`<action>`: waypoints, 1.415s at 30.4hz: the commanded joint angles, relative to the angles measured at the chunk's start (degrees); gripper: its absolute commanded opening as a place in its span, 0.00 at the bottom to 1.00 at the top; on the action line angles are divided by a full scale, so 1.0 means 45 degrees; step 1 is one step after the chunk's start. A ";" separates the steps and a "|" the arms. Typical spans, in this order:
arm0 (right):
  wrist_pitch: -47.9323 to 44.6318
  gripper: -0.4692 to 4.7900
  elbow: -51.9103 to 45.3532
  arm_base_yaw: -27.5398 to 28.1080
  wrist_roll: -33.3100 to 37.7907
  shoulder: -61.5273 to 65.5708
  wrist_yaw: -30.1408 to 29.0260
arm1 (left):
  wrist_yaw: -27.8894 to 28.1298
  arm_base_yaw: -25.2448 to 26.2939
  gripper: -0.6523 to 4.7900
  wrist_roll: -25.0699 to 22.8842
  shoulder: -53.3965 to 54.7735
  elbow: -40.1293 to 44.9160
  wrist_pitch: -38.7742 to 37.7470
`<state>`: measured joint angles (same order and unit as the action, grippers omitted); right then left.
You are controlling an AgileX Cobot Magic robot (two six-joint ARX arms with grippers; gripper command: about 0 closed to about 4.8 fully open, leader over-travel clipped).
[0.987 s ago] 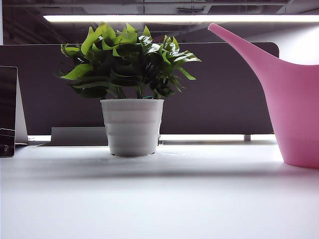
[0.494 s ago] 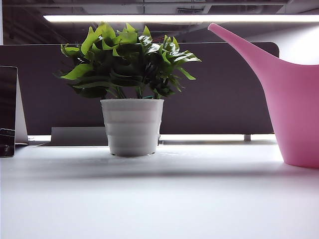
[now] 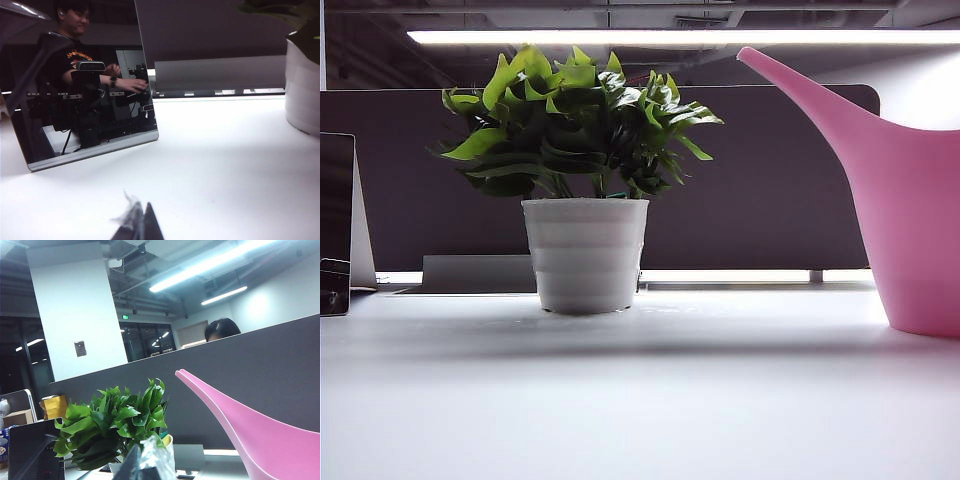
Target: Pick up the watering can from the table, water the potted plant, and put the can back.
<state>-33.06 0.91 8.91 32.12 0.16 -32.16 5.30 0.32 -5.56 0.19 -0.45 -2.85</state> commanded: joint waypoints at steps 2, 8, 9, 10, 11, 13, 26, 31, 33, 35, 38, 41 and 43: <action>0.0073 0.09 0.0029 -0.0015 -0.0058 -0.0005 0.0034 | -0.0039 0.0029 0.11 0.0000 0.0010 -0.0010 0.0073; 0.1156 0.09 0.0005 0.0049 -0.2613 -0.0005 0.0068 | -0.0034 0.0029 0.11 0.0000 0.0010 -0.0010 0.0073; 0.1744 0.09 -0.0058 -0.0058 -0.3492 -0.0005 0.0253 | -0.0034 0.0029 0.11 0.0000 0.0010 -0.0010 0.0073; 0.2327 0.09 -0.0102 -0.0151 -0.4031 -0.0005 0.0607 | -0.0044 0.0029 0.11 0.0000 0.0010 -0.0010 0.0073; 0.3060 0.09 -0.0102 -0.0321 -0.4386 -0.0005 0.1248 | -0.0029 0.0029 0.11 0.0000 0.0010 -0.0010 0.0073; 0.4668 0.09 -0.0102 -0.0991 -0.4852 -0.0005 0.3682 | -0.0039 0.0029 0.11 0.0000 0.0015 -0.0010 0.0068; 0.6873 0.09 -0.0107 -0.4906 -0.7242 -0.0010 0.9462 | -0.0039 0.0029 0.11 0.0000 0.0010 -0.0010 0.0068; 0.7524 0.09 -0.0107 -0.4881 -0.7062 -0.0010 0.8971 | -0.0034 0.0029 0.11 0.0000 0.0010 -0.0010 0.0068; 0.7713 0.09 -0.0107 -0.4872 -0.7062 -0.0010 0.8597 | -0.0034 0.0029 0.11 0.0000 0.0010 -0.0010 0.0068; 0.7728 0.09 -0.0107 -0.4867 -0.7067 -0.0010 0.8364 | -0.0034 0.0029 0.11 0.0000 0.0010 -0.0010 0.0068; 0.7728 0.09 -0.0107 -0.4609 -0.7062 -0.0010 0.7961 | -0.0039 0.0029 0.11 0.0000 0.0015 -0.0010 0.0068; 0.7776 0.09 -0.0107 -0.4031 -0.7053 -0.0010 0.7378 | -0.0039 0.0029 0.11 0.0000 0.0010 -0.0010 0.0068; 0.7893 0.09 -0.0107 -0.3643 -0.7048 -0.0010 0.7344 | -0.0039 0.0029 0.11 0.0000 0.0010 -0.0010 0.0068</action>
<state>2.55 0.51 -8.25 0.23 0.16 1.45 5.21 0.32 -5.56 0.19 -0.45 -3.01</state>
